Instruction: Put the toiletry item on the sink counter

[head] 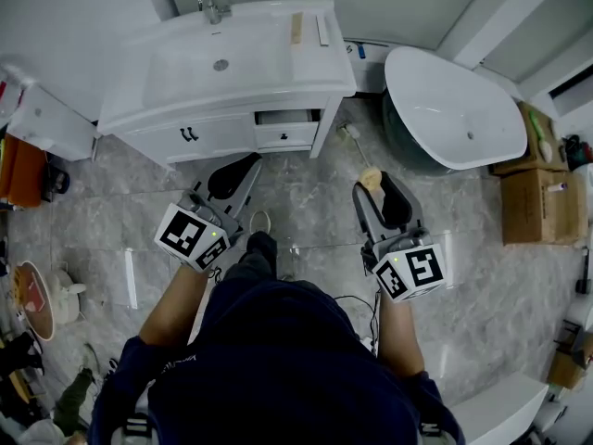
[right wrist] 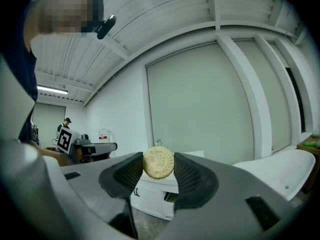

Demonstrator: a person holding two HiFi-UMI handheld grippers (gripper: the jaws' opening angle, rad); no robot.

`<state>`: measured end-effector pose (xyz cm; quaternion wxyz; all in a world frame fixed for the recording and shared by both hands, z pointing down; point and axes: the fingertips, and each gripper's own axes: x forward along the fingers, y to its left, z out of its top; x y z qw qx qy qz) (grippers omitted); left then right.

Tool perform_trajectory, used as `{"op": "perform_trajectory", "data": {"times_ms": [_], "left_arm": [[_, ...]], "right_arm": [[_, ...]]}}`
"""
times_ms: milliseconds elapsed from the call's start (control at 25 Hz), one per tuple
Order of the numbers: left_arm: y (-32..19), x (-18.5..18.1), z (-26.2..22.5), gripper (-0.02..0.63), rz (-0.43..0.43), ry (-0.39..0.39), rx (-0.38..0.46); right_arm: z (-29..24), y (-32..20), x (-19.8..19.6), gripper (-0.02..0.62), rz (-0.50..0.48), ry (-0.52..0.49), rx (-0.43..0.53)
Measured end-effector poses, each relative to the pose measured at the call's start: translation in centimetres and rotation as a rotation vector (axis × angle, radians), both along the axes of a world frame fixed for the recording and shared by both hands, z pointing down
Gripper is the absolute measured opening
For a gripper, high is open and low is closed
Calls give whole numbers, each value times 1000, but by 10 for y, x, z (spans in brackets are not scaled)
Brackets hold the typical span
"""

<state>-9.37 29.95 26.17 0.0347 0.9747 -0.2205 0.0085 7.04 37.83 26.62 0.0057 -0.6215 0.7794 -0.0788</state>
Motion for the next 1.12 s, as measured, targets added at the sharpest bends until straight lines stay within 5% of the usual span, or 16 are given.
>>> {"op": "perform_trajectory", "data": {"times_ms": [1120], "left_arm": [[-235,0,18,34,80,-10,-69]], "right_arm": [[15,-225,-6,199,71,20,-99]]}}
